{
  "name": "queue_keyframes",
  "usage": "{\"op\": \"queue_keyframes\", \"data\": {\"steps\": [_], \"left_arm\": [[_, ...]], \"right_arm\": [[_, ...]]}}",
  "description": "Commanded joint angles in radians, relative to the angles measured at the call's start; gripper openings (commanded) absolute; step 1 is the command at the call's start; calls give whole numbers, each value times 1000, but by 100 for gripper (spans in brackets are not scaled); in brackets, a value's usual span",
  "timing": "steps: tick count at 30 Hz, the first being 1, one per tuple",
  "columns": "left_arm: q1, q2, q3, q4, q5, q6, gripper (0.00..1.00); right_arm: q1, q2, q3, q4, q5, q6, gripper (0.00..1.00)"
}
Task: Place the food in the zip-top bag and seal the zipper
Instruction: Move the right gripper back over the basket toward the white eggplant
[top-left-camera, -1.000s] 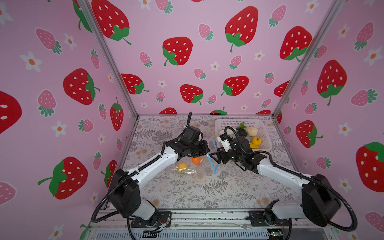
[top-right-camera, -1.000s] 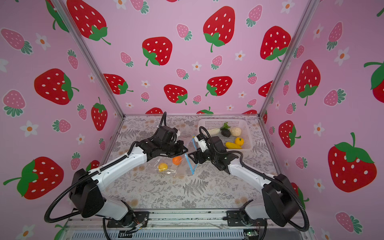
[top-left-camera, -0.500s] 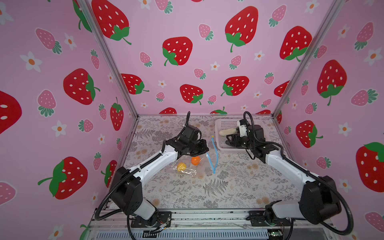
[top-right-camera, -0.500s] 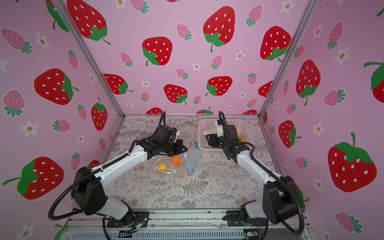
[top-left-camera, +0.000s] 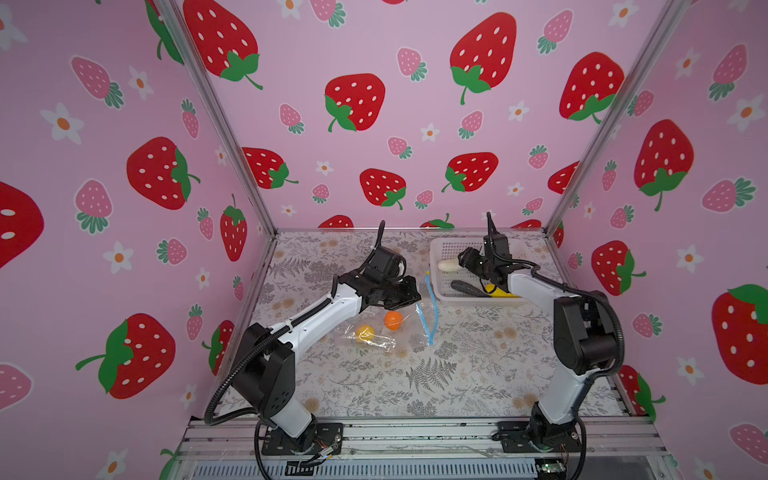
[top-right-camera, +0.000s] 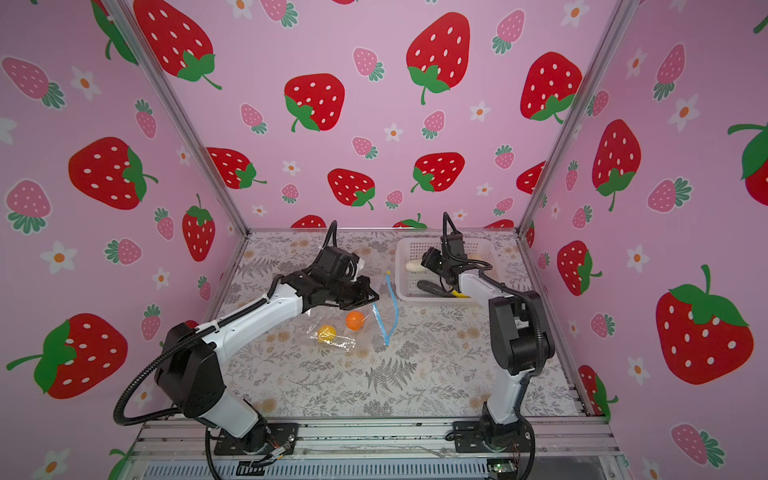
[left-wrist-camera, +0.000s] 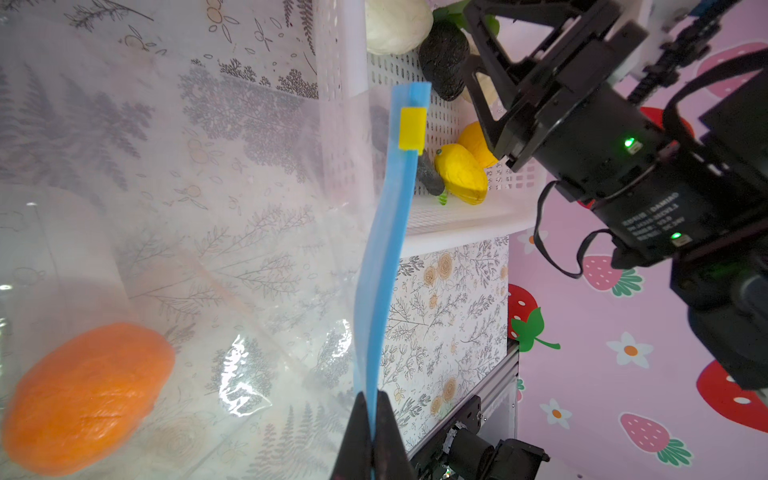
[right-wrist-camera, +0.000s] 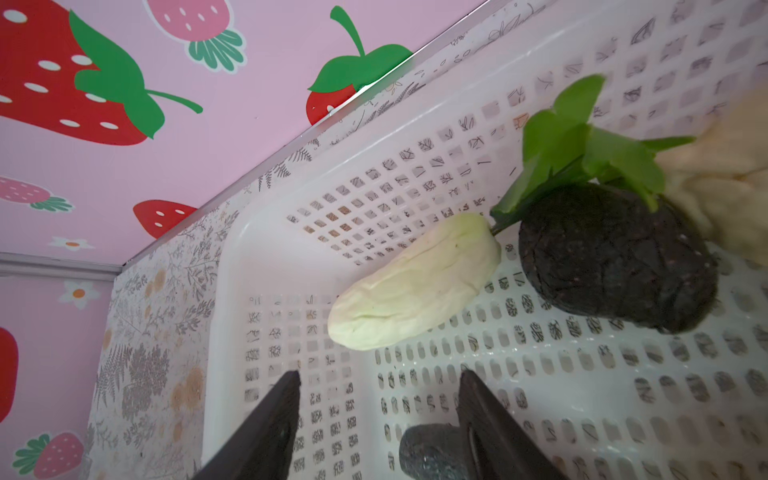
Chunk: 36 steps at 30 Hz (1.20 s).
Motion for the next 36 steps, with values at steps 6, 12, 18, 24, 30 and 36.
{"op": "queue_keyframes", "data": {"steps": [6, 12, 18, 24, 30, 36], "left_arm": [[21, 7, 60, -27, 23, 16, 0], [27, 22, 57, -22, 39, 15, 0], [37, 15, 25, -3, 49, -2, 0], [38, 20, 25, -8, 44, 6, 0], [41, 42, 23, 0, 56, 8, 0], [51, 46, 28, -2, 61, 15, 0]], "right_arm": [[-15, 129, 136, -80, 94, 80, 63], [-20, 181, 174, -101, 115, 69, 65], [-30, 263, 239, -102, 111, 49, 68], [-35, 317, 266, -90, 86, 51, 69], [-36, 337, 273, -66, 60, 71, 72], [-43, 353, 278, -53, 47, 71, 62]]}}
